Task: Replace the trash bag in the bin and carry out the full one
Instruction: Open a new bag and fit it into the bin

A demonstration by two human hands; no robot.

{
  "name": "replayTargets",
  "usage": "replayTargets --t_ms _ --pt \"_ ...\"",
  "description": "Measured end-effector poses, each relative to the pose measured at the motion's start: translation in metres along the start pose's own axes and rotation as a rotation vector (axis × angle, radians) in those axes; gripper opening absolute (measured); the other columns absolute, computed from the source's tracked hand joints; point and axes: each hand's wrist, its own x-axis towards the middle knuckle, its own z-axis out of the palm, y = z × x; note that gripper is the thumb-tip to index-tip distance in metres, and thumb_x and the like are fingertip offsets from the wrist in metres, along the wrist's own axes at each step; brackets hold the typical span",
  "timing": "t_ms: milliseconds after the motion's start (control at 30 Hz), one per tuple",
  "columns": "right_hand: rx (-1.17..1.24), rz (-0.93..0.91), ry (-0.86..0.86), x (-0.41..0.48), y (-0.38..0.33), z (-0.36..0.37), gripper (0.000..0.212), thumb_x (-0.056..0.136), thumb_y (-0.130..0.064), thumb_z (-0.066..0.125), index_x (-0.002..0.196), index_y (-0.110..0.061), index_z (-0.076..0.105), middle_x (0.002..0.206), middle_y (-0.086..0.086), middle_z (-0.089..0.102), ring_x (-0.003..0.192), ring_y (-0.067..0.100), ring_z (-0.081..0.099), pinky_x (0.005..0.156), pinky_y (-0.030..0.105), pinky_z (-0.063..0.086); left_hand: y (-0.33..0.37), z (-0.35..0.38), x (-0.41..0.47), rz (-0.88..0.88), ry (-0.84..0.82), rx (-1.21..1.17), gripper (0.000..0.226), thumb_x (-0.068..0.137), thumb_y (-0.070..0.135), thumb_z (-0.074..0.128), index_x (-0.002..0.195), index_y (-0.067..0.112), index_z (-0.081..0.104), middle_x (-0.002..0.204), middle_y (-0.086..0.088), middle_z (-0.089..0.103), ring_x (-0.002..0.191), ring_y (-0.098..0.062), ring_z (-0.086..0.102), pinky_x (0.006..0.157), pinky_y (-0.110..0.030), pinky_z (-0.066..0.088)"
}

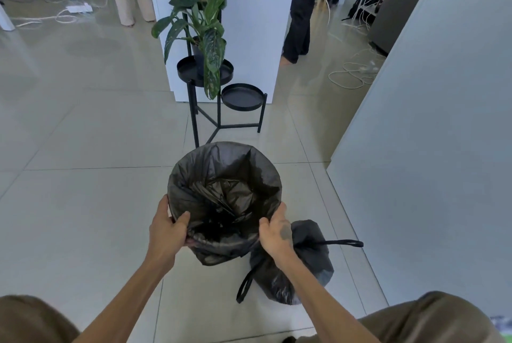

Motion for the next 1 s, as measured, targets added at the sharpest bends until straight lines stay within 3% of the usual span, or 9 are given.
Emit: replayTargets --t_ms 67,167,333,433,500,667,800,1000 --pt "0.06 -0.029 0.017 0.016 -0.012 -0.014 0.047 0.1 -0.014 0.043 0.144 -0.011 0.027 0.104 0.01 0.056 0.085 0.025 0.056 0.077 0.034 0.047 0.019 0.014 0.012 0.034 -0.008 -0.028 0.047 0.098 0.009 0.059 0.137 0.033 0.046 0.119 -0.008 0.068 0.088 -0.029 0.074 0.056 -0.046 0.063" --pt "0.099 -0.027 0.074 0.053 -0.015 -0.051 0.047 0.1 -0.013 0.043 0.144 -0.011 0.028 0.106 0.009 0.053 0.089 0.025 0.053 0.08 0.035 0.048 0.047 0.062 0.036 0.047 -0.051 -0.068 0.048 0.098 0.01 0.059 0.138 0.034 0.046 0.12 -0.009 0.067 0.088 -0.033 0.074 0.057 -0.048 0.063" --pt "0.115 0.035 0.154 0.111 0.007 -0.105 0.048 0.102 -0.018 0.042 0.148 -0.014 0.027 0.131 0.014 0.055 0.112 0.034 0.059 0.096 0.044 0.055 0.059 0.152 0.066 0.022 -0.131 -0.092 0.045 0.098 0.008 0.056 0.133 0.036 0.047 0.121 -0.008 0.065 0.086 -0.033 0.073 0.054 -0.043 0.063" --pt "0.13 0.082 0.184 0.139 0.031 -0.127 0.047 0.104 -0.021 0.041 0.148 -0.016 0.026 0.136 0.013 0.053 0.114 0.034 0.059 0.095 0.047 0.057 0.051 0.201 0.076 -0.009 -0.16 -0.072 0.047 0.099 0.007 0.055 0.138 0.033 0.045 0.128 -0.009 0.061 0.087 -0.036 0.072 0.054 -0.043 0.063" --pt "0.134 0.115 0.2 0.157 0.051 -0.137 0.047 0.103 -0.021 0.041 0.148 -0.016 0.027 0.136 0.014 0.052 0.111 0.033 0.059 0.088 0.04 0.058 0.044 0.231 0.081 -0.025 -0.177 -0.05 0.05 0.1 0.007 0.054 0.142 0.032 0.043 0.129 -0.009 0.06 0.079 -0.036 0.073 0.051 -0.039 0.062" --pt "0.161 0.146 0.248 0.19 0.088 -0.154 0.043 0.1 -0.014 0.042 0.141 -0.013 0.034 0.124 0.014 0.056 0.089 0.026 0.054 0.056 0.026 0.045 0.035 0.281 0.094 -0.059 -0.219 0.021 0.051 0.1 0.006 0.053 0.142 0.033 0.042 0.12 -0.015 0.062 0.053 -0.026 0.073 0.05 -0.034 0.062" --pt "0.196 0.189 0.281 0.215 0.109 -0.165 0.038 0.1 -0.013 0.043 0.137 -0.014 0.037 0.118 0.014 0.056 0.082 0.024 0.052 0.054 0.025 0.042 0.033 0.312 0.104 -0.049 -0.258 0.044 0.053 0.1 0.005 0.052 0.144 0.032 0.04 0.118 -0.013 0.06 0.051 -0.02 0.073 0.053 -0.037 0.063" --pt "0.233 0.232 0.293 0.232 0.126 -0.168 0.034 0.1 -0.014 0.043 0.134 -0.017 0.039 0.107 0.013 0.057 0.067 0.017 0.048 0.048 0.024 0.04 0.032 0.332 0.106 -0.042 -0.243 0.071 0.055 0.1 0.003 0.049 0.145 0.033 0.04 0.127 -0.011 0.059 0.053 -0.025 0.073 0.05 -0.032 0.061"
